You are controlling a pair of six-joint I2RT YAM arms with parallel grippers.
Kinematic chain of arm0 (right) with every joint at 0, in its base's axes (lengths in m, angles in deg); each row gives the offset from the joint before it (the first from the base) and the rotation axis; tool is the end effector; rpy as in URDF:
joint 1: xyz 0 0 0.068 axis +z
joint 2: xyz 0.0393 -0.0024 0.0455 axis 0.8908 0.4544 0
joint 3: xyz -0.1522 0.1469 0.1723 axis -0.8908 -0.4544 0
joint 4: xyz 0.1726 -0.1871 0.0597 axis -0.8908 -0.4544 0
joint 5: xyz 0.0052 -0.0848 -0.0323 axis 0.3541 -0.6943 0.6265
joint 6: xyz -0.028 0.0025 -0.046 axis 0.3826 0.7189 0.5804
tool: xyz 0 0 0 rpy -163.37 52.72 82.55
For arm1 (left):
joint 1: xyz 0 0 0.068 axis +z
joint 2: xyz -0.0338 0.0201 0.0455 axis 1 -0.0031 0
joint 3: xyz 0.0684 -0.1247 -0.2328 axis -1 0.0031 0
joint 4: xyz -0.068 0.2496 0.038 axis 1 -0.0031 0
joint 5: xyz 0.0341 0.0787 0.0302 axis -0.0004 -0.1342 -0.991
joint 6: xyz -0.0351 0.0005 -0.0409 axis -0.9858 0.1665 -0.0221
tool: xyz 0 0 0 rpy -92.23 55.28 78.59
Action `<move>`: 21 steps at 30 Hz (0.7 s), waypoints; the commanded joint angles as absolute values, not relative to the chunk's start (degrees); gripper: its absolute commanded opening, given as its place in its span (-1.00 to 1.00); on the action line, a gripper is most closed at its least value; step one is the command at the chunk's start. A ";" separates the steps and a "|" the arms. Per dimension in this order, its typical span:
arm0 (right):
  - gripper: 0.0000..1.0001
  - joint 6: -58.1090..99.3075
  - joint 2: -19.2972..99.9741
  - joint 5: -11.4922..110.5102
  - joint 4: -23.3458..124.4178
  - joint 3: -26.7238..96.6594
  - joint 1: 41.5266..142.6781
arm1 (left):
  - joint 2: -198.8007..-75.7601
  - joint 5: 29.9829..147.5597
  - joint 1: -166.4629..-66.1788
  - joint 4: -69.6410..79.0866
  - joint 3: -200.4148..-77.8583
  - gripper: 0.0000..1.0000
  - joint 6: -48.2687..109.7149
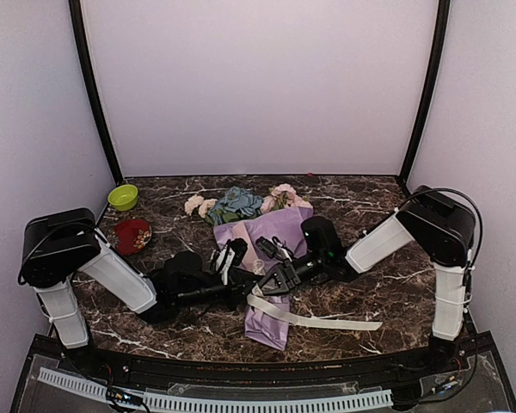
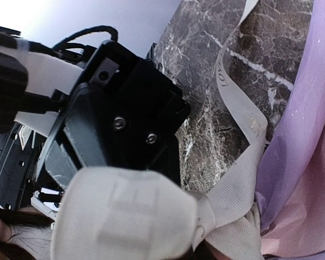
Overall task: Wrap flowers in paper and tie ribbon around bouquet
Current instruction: Cross the half-tied ribbon over the folded bouquet.
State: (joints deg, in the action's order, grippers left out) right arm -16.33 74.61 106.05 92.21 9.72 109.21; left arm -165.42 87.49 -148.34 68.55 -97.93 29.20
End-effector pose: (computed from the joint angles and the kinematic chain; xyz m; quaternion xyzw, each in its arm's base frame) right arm 0.2349 0.2915 0.1192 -0.3051 0.7036 0.6416 0.0121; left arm 0.1640 -0.2761 0.1417 0.3251 0.6722 -0.4252 0.5116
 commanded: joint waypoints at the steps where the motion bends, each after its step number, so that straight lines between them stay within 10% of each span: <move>1: -0.48 2.38 71.57 102.04 67.82 16.70 112.08 | -166.75 88.49 -148.44 68.47 -99.55 -1.00 29.40; 18: -0.60 -5.93 70.47 102.38 75.69 13.97 111.02 | -166.55 86.41 -148.40 68.17 -99.20 -0.90 31.65; 21: -0.60 -7.22 70.38 102.23 77.58 11.79 110.43 | -165.12 84.38 -148.15 65.87 -98.89 -0.62 32.19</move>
